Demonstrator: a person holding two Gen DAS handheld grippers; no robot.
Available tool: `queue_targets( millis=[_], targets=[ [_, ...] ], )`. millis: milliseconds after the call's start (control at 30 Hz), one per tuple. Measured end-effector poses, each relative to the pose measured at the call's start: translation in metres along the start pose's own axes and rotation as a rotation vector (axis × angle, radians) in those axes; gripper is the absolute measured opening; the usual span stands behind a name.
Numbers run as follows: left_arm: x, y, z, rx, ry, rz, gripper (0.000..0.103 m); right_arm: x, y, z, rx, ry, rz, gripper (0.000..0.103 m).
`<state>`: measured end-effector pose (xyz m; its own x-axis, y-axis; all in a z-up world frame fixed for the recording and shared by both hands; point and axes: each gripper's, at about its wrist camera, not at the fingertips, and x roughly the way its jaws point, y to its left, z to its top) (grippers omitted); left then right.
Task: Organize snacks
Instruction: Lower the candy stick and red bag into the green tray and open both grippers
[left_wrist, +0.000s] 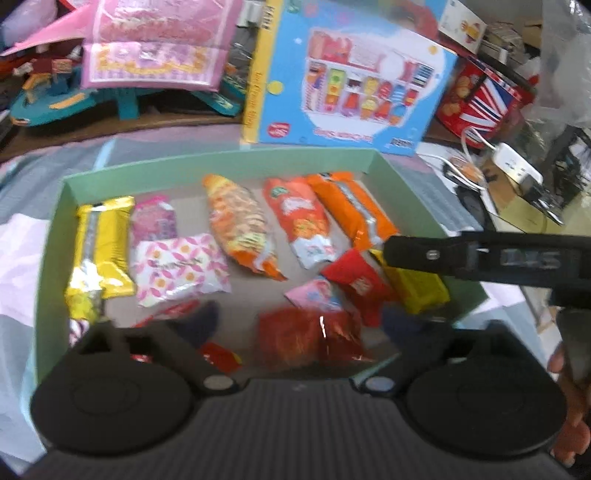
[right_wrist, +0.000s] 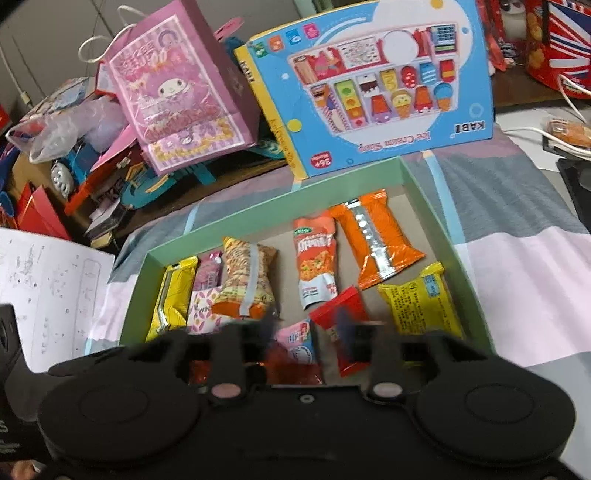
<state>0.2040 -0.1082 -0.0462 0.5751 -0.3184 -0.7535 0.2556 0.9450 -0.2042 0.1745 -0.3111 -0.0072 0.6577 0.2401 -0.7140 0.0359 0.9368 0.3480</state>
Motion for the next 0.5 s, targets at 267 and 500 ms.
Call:
queue_targets(
  millis=[267, 500],
  targets=[
    [-0.016, 0.012, 0.000, -0.070, -0.008, 0.005, 0.103, -0.023, -0.003, -0.004, 0.029, -0.062, 0.004, 0.103],
    [-0.046, 0.003, -0.010, -0.046, -0.038, -0.004, 0.103, -0.051, 0.008, -0.013, 0.014, -0.089, 0.024, 0.103]
  ],
)
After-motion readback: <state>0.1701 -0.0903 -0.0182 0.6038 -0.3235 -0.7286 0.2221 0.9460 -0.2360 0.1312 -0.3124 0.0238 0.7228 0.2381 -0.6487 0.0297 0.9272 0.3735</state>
